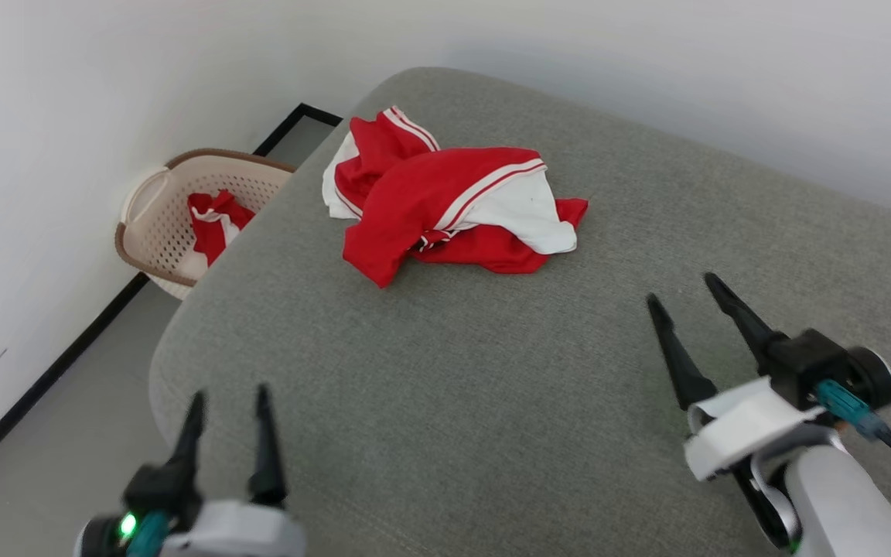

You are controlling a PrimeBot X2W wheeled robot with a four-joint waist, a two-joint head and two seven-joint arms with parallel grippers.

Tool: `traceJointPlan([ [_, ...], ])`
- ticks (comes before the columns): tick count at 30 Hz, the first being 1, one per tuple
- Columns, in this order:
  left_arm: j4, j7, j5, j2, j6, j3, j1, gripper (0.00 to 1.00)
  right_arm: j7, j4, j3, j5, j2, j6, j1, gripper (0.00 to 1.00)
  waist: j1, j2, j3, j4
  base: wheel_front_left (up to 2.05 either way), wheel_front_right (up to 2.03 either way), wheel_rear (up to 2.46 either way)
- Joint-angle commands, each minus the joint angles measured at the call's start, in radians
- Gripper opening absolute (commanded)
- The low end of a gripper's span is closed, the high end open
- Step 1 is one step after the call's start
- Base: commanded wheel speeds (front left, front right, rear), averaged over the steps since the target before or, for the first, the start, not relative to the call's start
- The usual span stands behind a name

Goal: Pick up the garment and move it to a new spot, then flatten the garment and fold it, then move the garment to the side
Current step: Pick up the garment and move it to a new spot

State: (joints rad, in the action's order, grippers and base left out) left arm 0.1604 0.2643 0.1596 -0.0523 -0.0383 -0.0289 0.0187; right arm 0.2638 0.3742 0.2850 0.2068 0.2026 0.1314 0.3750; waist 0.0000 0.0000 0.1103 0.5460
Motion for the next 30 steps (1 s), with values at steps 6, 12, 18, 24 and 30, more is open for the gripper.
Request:
traceJointPlan([
  [6,0.173,0.0,-0.056,-0.047,0.122,0.063,0.233,1.0,0.001,-0.038,-0.047,-0.033,-0.002,-0.001,-0.049,1.0,0.0,0.0,0.046,-0.091,0.0,0.0,0.0],
  [12,0.425,-0.013,0.005,-0.111,0.162,0.079,0.515,1.0,0.001,-0.062,-0.041,-0.038,0.017,-0.001,-0.015,1.0,0.0,0.0,0.161,-0.25,0.0,0.0,0.0],
  [18,0.682,-0.155,0.154,-0.222,0.169,0.117,0.757,1.0,0.001,-0.082,-0.044,-0.03,0.003,-0.001,0.023,1.0,0.0,0.0,0.249,-0.395,0.0,0.0,0.0],
  [24,0.767,-0.336,0.297,-0.316,0.169,0.182,0.874,1.0,0.001,-0.099,-0.036,-0.028,-0.016,-0.001,0.063,1.0,0.0,0.0,0.321,-0.493,0.0,0.0,0.0],
  [30,0.843,-0.553,0.423,-0.439,0.169,0.222,0.942,1.0,0.001,-0.107,-0.018,-0.023,-0.051,-0.001,0.1,1.0,0.0,0.0,0.373,-0.592,0.0,0.0,0.0],
])
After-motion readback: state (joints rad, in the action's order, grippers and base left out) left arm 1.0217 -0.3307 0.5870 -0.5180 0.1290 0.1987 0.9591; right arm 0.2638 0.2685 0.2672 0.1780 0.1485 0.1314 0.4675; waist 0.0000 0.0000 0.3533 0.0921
